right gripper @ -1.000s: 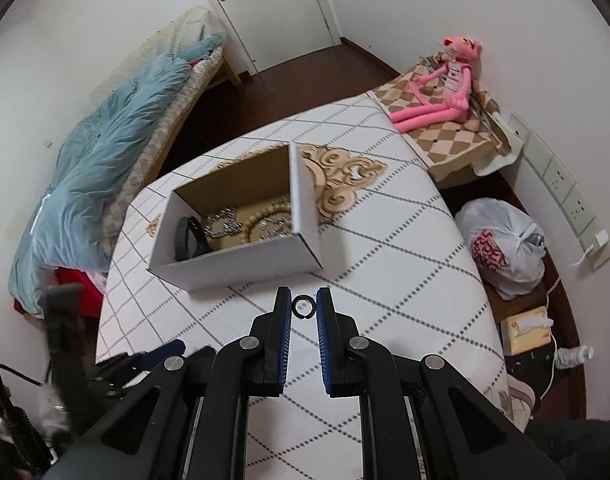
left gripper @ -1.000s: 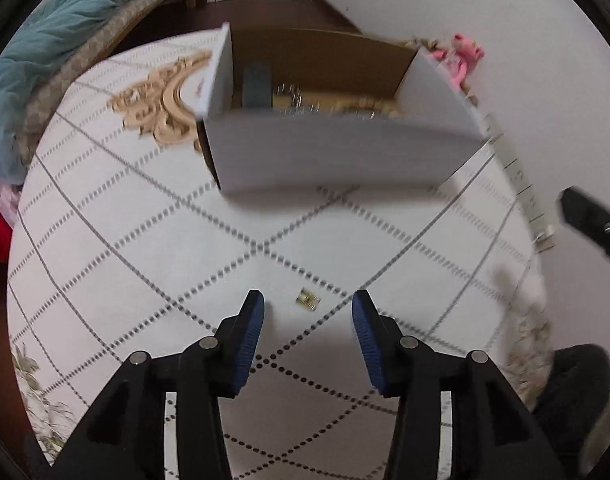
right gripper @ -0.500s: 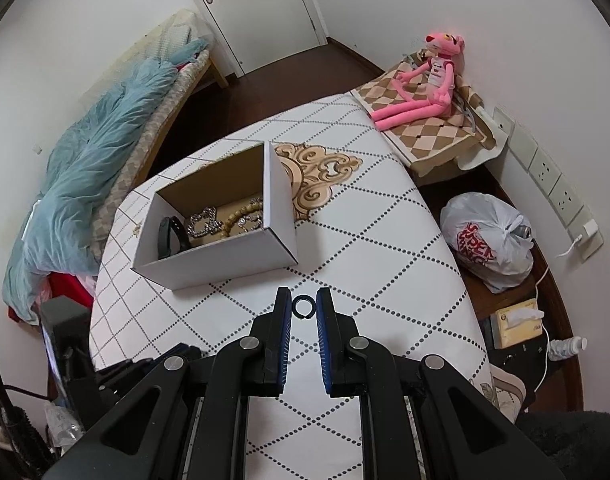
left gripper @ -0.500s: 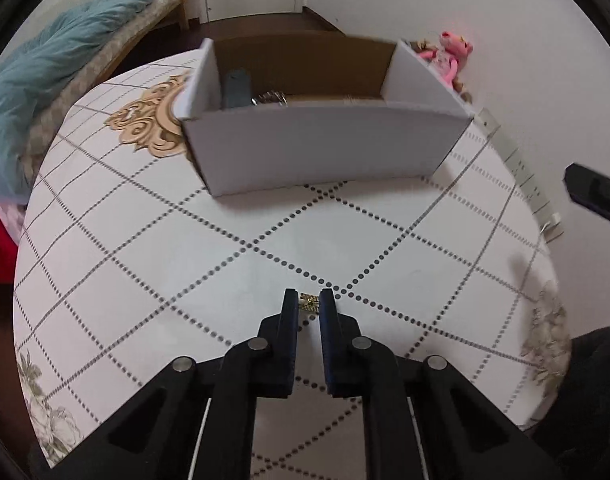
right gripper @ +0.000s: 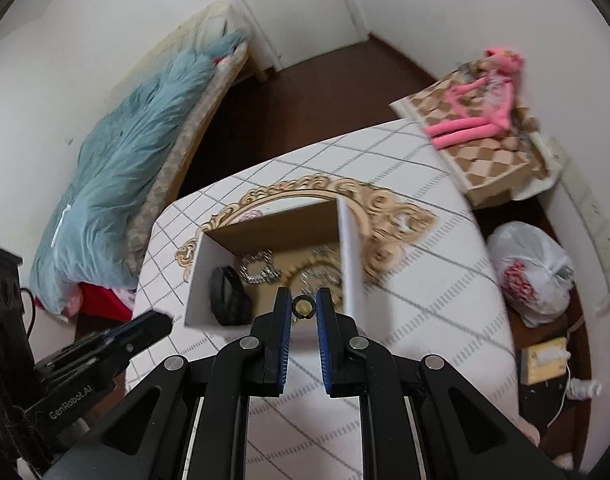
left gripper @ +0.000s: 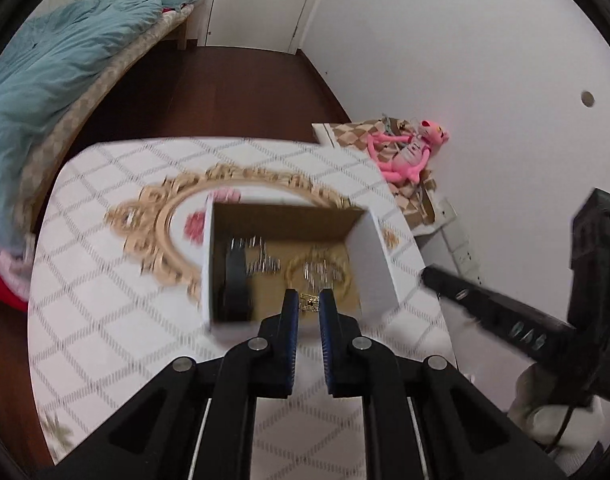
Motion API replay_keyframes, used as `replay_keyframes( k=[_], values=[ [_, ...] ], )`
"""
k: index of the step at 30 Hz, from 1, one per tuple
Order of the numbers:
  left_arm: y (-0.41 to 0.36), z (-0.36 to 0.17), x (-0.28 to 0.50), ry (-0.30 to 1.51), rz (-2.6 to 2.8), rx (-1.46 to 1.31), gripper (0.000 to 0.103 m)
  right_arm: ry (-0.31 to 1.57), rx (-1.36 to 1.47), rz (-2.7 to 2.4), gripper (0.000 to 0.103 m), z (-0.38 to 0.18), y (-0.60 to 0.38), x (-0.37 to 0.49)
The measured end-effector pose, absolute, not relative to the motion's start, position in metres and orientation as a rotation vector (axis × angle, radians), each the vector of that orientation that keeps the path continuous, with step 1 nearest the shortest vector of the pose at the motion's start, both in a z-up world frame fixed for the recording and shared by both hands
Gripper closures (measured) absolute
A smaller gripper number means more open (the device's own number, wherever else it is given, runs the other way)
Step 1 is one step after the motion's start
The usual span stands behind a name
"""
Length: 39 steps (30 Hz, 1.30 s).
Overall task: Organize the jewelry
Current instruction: 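Lower the gold piece and black ring into the box while both tools open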
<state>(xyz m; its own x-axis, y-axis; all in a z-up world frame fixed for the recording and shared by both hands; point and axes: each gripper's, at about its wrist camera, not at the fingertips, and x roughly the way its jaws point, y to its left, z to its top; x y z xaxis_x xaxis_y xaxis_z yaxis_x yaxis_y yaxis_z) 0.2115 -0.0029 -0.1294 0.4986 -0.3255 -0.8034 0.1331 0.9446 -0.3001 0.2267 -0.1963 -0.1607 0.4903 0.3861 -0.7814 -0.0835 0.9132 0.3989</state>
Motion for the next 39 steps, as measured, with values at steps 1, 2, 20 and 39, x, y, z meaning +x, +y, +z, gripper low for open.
replay_keyframes(
  k=[1,2,20,39],
  values=[
    [-0.004,-0.131,0.225,1.028,-0.277,-0.201,0.095,1.045,0.326,0.295,0.090,-0.163,-0.193,0.241],
    [-0.004,-0.132,0.232,1.038,-0.273,-0.201,0.095,1.071,0.323,0.304,0.090,-0.167,-0.189,0.252],
    [0.023,-0.133,0.286,1.101,-0.039,-0.106,0.032,1.246,0.236,0.271,0.051,-0.179,-0.176,0.322],
    [0.027,-0.131,0.213,1.068,0.106,-0.006,0.001,1.171,-0.017,0.015,0.001,-0.166,-0.177,0.244]
  ],
)
